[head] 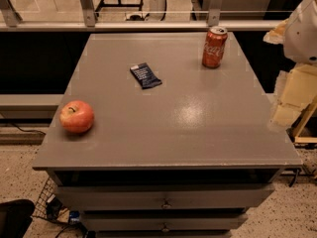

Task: Pick coke can

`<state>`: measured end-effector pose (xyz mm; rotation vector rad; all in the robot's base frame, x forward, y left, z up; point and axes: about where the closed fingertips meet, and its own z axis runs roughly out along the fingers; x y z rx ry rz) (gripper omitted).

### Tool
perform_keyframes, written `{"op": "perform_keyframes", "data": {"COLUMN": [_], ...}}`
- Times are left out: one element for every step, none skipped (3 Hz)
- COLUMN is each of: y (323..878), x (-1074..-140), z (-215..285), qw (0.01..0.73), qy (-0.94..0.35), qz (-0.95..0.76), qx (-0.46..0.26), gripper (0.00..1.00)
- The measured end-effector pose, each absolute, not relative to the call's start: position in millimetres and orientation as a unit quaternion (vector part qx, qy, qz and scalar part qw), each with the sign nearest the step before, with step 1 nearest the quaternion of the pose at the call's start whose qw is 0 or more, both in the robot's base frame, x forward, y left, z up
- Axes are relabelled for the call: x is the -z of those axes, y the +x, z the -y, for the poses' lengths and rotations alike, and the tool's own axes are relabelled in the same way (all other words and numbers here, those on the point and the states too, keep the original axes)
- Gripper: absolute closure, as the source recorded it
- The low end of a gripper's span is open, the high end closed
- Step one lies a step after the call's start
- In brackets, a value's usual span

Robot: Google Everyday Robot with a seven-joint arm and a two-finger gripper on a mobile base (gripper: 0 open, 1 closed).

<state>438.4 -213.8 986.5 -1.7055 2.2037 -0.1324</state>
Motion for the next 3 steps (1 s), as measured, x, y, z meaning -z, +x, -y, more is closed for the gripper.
{"op": "perform_keyframes", "data": {"y": [438.4,453.1,477.3], "x": [-986.6,-987.7,-973.5], "z": [213.8,216.0,221.5], "qw": [0.175,0.213,0.28], "qy": [-0.602,-0.582,-0.529], "qz": [-0.778,-0.783,-0.801], "qx": [0.047,0.053,0.031], "gripper": [0.0,0.0,0.0]}}
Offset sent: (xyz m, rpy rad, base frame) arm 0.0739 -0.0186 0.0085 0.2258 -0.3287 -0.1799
